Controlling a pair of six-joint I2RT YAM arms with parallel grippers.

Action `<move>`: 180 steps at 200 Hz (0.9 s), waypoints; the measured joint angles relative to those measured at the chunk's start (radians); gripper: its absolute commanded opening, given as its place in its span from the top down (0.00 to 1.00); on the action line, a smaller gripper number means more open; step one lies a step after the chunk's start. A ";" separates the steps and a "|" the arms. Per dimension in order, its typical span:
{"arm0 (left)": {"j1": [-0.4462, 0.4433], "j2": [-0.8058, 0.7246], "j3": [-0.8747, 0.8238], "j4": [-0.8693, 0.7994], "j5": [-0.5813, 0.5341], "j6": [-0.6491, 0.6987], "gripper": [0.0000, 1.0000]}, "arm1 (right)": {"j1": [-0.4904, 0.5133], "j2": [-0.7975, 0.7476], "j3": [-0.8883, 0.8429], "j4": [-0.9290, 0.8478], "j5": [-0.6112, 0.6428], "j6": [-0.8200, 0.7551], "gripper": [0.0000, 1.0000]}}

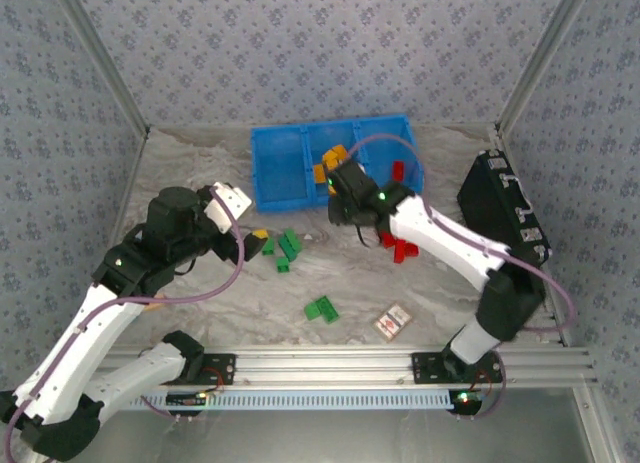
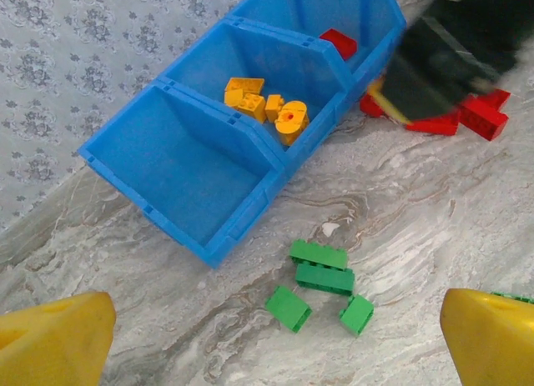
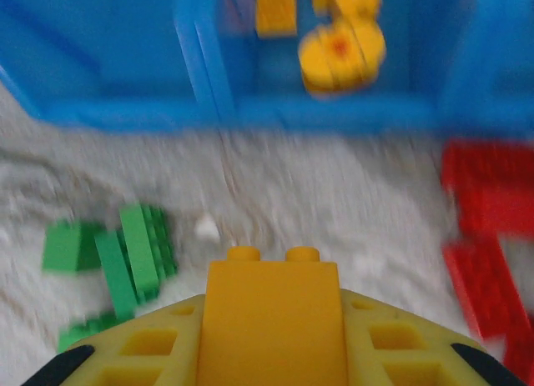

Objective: Sort the legos into containers by color
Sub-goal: Pick up the lego from the bottom-center of the table, then place the lego in the container.

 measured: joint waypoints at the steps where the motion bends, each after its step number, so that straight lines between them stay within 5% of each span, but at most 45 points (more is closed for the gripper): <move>1: 0.000 0.000 0.000 0.000 0.002 0.000 0.00 | -0.002 0.006 0.007 0.002 -0.002 -0.005 0.66; 76: 0.033 0.001 -0.010 0.003 0.060 0.003 0.00 | -0.168 0.551 0.595 0.040 -0.107 -0.198 0.65; 137: 0.047 0.041 -0.020 0.010 0.069 0.003 0.00 | -0.226 0.697 0.734 0.044 -0.162 -0.198 0.49; 180: 0.047 0.061 -0.026 0.011 0.075 0.004 0.00 | -0.219 0.673 0.674 0.070 -0.192 -0.214 0.47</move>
